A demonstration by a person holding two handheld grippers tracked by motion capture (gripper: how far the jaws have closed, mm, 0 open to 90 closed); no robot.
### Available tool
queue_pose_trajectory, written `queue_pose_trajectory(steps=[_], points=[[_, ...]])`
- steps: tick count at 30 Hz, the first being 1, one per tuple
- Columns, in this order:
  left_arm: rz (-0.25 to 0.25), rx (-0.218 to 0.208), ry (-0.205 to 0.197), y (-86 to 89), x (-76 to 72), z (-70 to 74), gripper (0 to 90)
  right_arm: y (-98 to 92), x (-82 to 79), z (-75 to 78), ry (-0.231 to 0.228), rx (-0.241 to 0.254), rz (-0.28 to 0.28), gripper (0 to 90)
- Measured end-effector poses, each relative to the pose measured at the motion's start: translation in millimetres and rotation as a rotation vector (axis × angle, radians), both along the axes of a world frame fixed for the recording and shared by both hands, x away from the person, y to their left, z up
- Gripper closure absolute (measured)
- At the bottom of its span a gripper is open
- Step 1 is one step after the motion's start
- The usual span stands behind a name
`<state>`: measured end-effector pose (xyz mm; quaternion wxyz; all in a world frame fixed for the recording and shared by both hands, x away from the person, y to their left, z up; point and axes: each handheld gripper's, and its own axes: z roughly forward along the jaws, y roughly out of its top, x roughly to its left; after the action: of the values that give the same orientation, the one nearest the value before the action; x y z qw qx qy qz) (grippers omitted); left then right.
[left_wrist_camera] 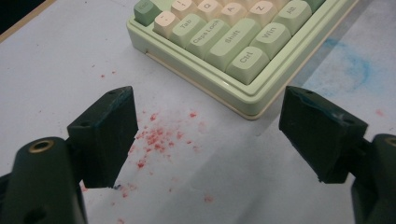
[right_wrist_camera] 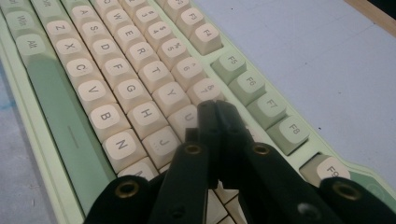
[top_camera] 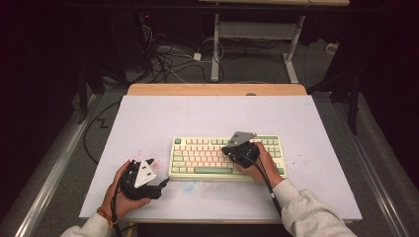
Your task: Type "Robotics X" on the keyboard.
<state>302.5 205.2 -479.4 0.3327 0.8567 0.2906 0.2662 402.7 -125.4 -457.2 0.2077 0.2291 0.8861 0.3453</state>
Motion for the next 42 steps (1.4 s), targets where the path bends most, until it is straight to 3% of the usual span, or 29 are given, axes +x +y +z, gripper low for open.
queue_pose_trajectory(steps=[11, 24, 35, 42], points=[[-0.002, 0.002, 0.007, -1.0, 0.2, -0.8, 18.4, 0.7, -1.6, -1.5, 0.006, -0.017, -0.001, 90.0], [-0.002, 0.012, 0.015, -1.2, 0.7, -1.8, 18.5, -9.0, -7.1, 13.0, -0.029, 0.064, -0.006, 86.5], [-0.003, 0.02, 0.016, -1.6, 0.6, -2.0, 18.5, -21.4, -15.2, 30.5, -0.086, 0.117, -0.01, 75.5], [-0.003, 0.025, 0.014, -2.0, 1.5, -2.2, 18.5, -31.1, -21.8, 38.2, -0.118, 0.146, -0.03, 58.8]])
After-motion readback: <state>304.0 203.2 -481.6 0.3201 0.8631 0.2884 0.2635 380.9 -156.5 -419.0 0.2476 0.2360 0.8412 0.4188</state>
